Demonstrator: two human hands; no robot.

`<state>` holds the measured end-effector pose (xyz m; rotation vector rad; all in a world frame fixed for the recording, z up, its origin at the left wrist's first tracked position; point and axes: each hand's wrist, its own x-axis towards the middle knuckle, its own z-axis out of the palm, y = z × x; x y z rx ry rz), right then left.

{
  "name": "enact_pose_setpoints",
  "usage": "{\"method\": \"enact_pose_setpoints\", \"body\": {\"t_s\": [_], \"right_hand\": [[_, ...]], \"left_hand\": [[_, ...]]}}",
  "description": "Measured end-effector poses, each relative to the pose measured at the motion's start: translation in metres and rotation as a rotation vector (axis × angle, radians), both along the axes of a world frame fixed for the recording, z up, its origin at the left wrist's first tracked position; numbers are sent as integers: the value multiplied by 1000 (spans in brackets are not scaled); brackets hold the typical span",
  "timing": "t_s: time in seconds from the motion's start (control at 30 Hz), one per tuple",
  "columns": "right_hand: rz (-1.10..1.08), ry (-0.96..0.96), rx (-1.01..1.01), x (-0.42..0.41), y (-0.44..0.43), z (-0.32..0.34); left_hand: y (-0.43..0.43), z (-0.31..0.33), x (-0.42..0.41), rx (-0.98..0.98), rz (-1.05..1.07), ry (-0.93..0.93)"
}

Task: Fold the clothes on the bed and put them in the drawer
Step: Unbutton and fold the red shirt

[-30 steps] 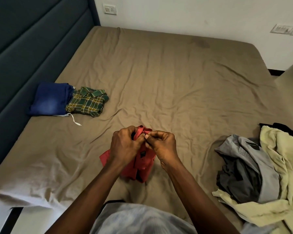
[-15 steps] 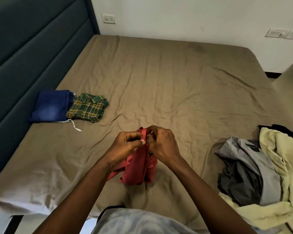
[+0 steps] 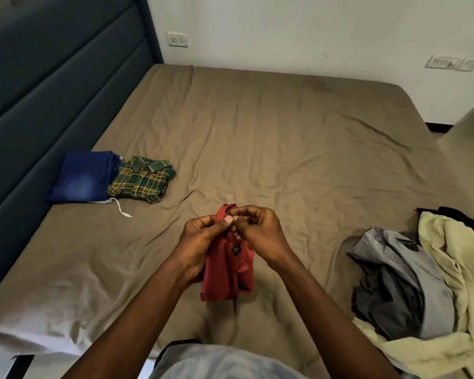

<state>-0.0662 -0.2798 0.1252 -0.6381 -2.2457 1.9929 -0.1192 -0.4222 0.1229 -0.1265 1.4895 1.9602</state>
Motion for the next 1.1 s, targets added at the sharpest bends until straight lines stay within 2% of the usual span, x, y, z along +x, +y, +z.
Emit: {"method": "enact_pose_setpoints", "body": {"t_s": [0.03, 0.07, 0.17, 0.2, 0.23, 0.33, 0.4, 0.57, 0.7, 0.83, 0.9, 1.0, 1.1], "right_hand": [[-3, -14, -2, 0, 2, 1], [-10, -25, 80, -1, 3, 2], [8, -16, 681, -3, 3, -5], [33, -8, 791, -3, 3, -5], [61, -9, 780, -3, 5, -5], [68, 25, 387, -1, 12, -5], [53, 69, 228, 2, 14, -6], [-70, 143, 273, 1, 10, -10], [-71, 107, 354, -8, 6, -11], [-175, 119, 294, -25, 13, -12], [-149, 114, 301, -37, 20, -10], [-57, 155, 237, -55, 34, -6], [82, 136, 100, -61, 46, -3]], "left_hand": [[-1, -1, -1, 5, -3, -6], [-1, -3, -1, 5, -4, -7], [1, -6, -1, -14, -6, 10], [2, -6, 0, -7, 0, 11], [4, -6, 0, 5, 10, 13], [4, -2, -4, 36, 40, 25], [4, 0, -8, 48, 36, 36], [-1, -1, -14, 64, -60, 62], [-3, -3, -18, 57, -89, 117], [-10, -12, -31, -320, -299, 441], [-14, -18, -37, -303, -352, 372], [-9, -6, -42, -82, -133, 139], [-4, 7, -50, 75, 7, 53]]}}
